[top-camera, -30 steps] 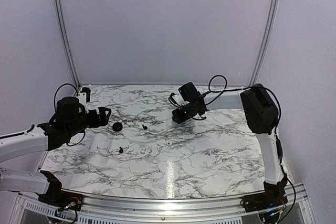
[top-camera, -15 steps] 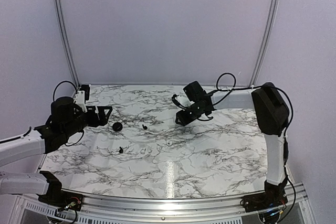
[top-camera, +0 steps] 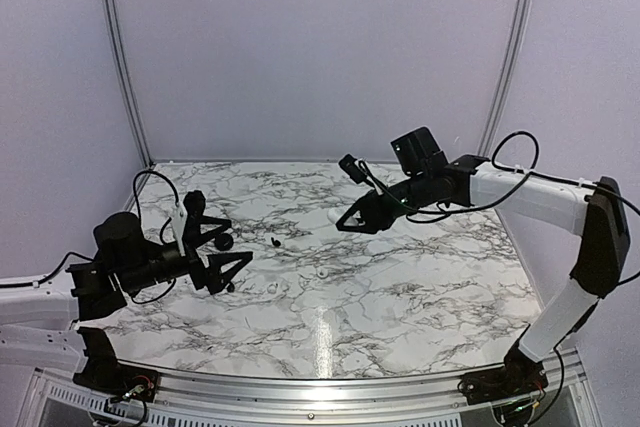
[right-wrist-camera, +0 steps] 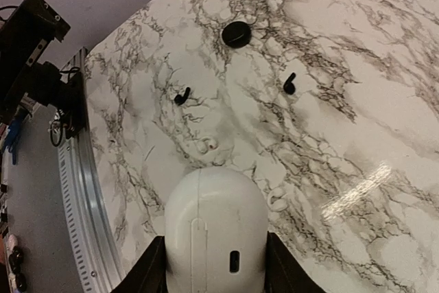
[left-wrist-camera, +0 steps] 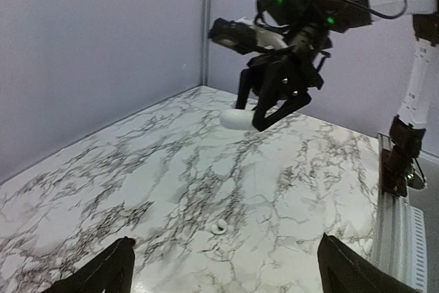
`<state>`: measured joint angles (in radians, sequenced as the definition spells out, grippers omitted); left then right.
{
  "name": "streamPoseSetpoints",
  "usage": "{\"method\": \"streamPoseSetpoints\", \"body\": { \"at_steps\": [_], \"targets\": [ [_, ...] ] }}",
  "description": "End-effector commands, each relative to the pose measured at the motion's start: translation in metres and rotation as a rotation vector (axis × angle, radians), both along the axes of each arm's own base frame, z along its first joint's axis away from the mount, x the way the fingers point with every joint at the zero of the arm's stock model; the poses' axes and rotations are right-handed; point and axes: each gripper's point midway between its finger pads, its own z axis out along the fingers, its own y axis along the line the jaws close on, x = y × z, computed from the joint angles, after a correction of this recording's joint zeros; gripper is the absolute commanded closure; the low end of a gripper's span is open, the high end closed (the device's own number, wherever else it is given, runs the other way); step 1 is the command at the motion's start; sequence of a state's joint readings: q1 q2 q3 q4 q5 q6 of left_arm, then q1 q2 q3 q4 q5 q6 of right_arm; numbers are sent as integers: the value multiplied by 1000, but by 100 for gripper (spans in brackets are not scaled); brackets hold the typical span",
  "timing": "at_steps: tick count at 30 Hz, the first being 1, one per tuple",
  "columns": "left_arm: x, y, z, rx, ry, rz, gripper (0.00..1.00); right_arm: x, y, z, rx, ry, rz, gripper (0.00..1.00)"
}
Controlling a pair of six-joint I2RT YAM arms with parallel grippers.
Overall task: Insert the wireless bluetooth earbuds into the charging case
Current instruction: Pass from the right arm to the left
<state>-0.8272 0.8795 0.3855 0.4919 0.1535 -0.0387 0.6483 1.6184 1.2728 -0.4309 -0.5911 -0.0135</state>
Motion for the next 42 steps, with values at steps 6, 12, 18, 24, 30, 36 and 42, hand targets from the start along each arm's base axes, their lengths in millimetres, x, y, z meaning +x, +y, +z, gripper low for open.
{"method": "streamPoseSetpoints", "body": {
  "at_steps": [6, 12, 18, 24, 30, 36, 42],
  "targets": [
    [-71, -60, -2, 268, -305, -260, 6, -127, 22, 8, 74, 216, 337, 78],
    [-101, -85, -14, 462, -431, -330, 12, -173, 32, 8, 92, 289, 479, 79],
    [-122, -98, -14, 561, -534, -399, 30, -194, 39, 3, 84, 360, 525, 81],
    [-123, -108, -8, 595, -586, -404, 37, -203, 44, 4, 92, 390, 550, 82],
    [-120, -117, -24, 682, -612, -408, 45, -206, 50, 5, 93, 402, 565, 83],
    [-119, -124, -30, 722, -625, -414, 57, -211, 53, 0, 85, 418, 581, 84],
    [-123, -126, -29, 710, -620, -433, 71, -213, 54, 0, 90, 423, 593, 86]
  ]
}}
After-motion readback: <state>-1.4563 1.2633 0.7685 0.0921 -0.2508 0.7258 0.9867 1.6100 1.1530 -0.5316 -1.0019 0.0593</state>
